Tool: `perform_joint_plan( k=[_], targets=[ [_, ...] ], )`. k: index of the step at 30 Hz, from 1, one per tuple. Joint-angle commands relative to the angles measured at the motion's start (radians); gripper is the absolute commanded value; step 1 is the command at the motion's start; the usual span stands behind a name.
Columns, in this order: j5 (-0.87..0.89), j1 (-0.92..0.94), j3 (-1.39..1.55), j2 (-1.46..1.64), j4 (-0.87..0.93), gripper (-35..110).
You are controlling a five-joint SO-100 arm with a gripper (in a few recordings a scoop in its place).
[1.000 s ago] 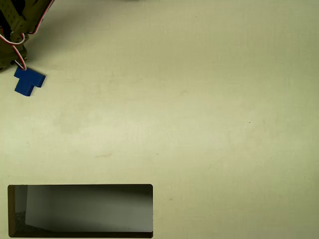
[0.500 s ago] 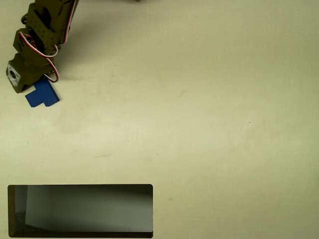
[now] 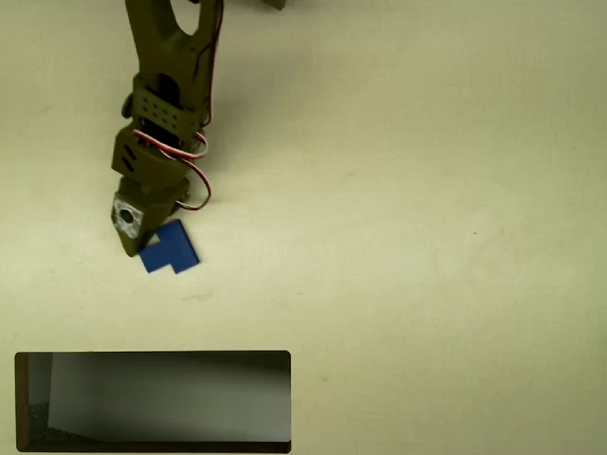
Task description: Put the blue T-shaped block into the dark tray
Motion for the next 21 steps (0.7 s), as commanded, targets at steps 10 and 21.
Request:
perform_joint_plan(
  k=[10, 21],
  targets=[
    [0.06, -0.055, -0.046, -0.037, -0.049, 0],
    [0.137, -0.098, -0.077, -0.061, -0.057, 0]
  ],
)
